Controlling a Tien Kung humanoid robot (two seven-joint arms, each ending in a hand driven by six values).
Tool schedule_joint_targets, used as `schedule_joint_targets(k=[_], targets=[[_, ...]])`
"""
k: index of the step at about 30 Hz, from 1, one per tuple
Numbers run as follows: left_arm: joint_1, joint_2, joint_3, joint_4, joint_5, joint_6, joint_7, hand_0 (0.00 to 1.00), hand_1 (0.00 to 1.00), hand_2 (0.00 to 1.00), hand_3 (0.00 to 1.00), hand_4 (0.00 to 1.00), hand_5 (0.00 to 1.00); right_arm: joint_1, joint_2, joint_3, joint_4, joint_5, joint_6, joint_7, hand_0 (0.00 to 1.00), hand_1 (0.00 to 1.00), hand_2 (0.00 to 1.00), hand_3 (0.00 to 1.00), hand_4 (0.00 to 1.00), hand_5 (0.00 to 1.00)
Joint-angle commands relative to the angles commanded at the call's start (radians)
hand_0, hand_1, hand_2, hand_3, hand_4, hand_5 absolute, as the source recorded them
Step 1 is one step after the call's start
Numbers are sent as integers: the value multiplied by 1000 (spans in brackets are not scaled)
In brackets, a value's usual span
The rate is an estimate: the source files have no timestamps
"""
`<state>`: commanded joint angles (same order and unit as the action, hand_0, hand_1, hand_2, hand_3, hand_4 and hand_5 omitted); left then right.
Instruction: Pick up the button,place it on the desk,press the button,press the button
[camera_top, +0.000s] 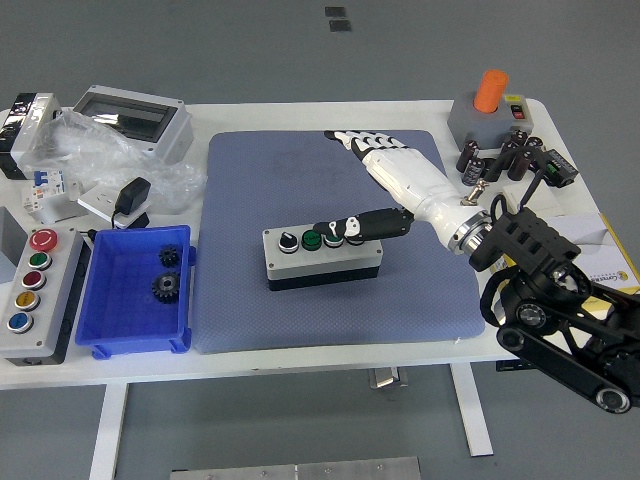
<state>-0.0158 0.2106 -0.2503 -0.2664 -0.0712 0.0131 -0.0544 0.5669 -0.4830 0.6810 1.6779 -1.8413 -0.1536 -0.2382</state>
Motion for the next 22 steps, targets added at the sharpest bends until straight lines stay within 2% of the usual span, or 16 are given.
schedule_joint_targets(k=[14,22], targets=[[-5,5,-2,1,-1,2,0,645,653,598,582,572,190,21,-9,-56,21,-22,-5,-10,998,998,998,998,998,598],[-4,5,-7,0,6,2,3,644,653,599,582,575,191,71,35,-156,8,-181,-1,-47,998,998,998,998,998,583]])
